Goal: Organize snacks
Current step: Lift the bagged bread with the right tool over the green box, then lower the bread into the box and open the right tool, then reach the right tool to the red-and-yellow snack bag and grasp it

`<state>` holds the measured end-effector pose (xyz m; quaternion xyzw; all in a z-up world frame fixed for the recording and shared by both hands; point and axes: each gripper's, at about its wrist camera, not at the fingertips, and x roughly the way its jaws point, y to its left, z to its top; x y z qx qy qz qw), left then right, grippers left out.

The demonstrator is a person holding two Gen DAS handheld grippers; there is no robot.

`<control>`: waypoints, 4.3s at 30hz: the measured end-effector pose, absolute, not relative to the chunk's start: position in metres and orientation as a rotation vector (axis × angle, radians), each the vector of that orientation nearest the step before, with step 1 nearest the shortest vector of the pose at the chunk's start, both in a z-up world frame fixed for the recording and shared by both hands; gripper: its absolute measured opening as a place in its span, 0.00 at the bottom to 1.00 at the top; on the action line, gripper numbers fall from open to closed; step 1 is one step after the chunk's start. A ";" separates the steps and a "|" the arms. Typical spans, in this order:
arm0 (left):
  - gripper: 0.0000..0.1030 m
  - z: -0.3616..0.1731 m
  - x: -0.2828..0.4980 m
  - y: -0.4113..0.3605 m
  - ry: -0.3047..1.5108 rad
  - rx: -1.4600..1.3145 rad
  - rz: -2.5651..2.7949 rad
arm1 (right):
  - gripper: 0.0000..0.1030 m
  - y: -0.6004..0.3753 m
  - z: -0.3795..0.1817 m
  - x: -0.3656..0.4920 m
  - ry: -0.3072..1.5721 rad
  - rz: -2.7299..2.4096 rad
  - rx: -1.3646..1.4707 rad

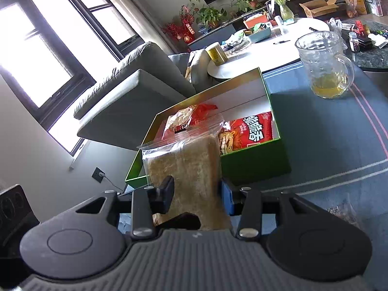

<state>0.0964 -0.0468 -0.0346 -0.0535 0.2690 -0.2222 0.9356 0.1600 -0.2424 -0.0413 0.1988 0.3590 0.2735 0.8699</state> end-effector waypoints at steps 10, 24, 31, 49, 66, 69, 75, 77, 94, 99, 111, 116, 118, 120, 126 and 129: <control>0.79 -0.017 0.132 -0.044 0.498 -0.097 -0.415 | 0.45 -0.231 -0.023 0.186 0.705 0.555 0.408; 0.79 -0.018 0.220 -0.036 0.508 -0.096 -0.372 | 0.45 -0.217 -0.022 0.255 0.689 0.503 0.418; 0.79 -0.036 0.254 -0.029 0.550 -0.104 -0.344 | 0.45 -0.209 -0.040 0.288 0.734 0.496 0.442; 0.79 -0.031 0.233 -0.007 0.549 -0.157 -0.294 | 0.59 -0.209 -0.021 0.262 0.663 0.467 0.394; 0.80 -0.011 0.144 -0.003 0.492 -0.173 -0.340 | 0.59 -0.218 0.003 0.184 0.624 0.561 0.364; 0.81 -0.012 0.127 -0.007 0.509 -0.172 -0.362 | 0.59 -0.223 0.006 0.163 0.611 0.573 0.362; 0.81 -0.021 0.102 -0.020 0.552 -0.114 -0.401 | 0.59 -0.234 -0.002 0.119 0.636 0.566 0.375; 0.81 -0.025 0.095 -0.023 0.558 -0.122 -0.404 | 0.59 -0.238 -0.003 0.105 0.626 0.556 0.370; 0.81 -0.046 0.076 -0.014 0.635 -0.176 -0.333 | 0.59 -0.240 -0.024 0.088 0.659 0.532 0.388; 0.81 -0.052 0.079 -0.012 0.658 -0.193 -0.320 | 0.59 -0.239 -0.026 0.088 0.664 0.527 0.383; 0.81 -0.054 0.076 -0.012 0.668 -0.190 -0.311 | 0.59 -0.240 -0.028 0.082 0.667 0.518 0.358; 0.81 -0.058 0.077 -0.009 0.678 -0.213 -0.296 | 0.59 -0.243 -0.029 0.083 0.682 0.496 0.368; 0.81 -0.058 0.075 -0.007 0.679 -0.209 -0.283 | 0.59 -0.243 -0.030 0.082 0.684 0.494 0.362; 0.81 -0.058 0.073 -0.008 0.675 -0.199 -0.265 | 0.59 -0.242 -0.030 0.081 0.688 0.489 0.349; 0.81 -0.055 0.066 -0.014 0.678 -0.181 -0.284 | 0.59 -0.249 -0.028 0.073 0.680 0.437 0.256; 0.81 -0.055 0.062 -0.025 0.695 -0.185 -0.365 | 0.59 -0.268 -0.033 0.066 0.695 0.380 0.227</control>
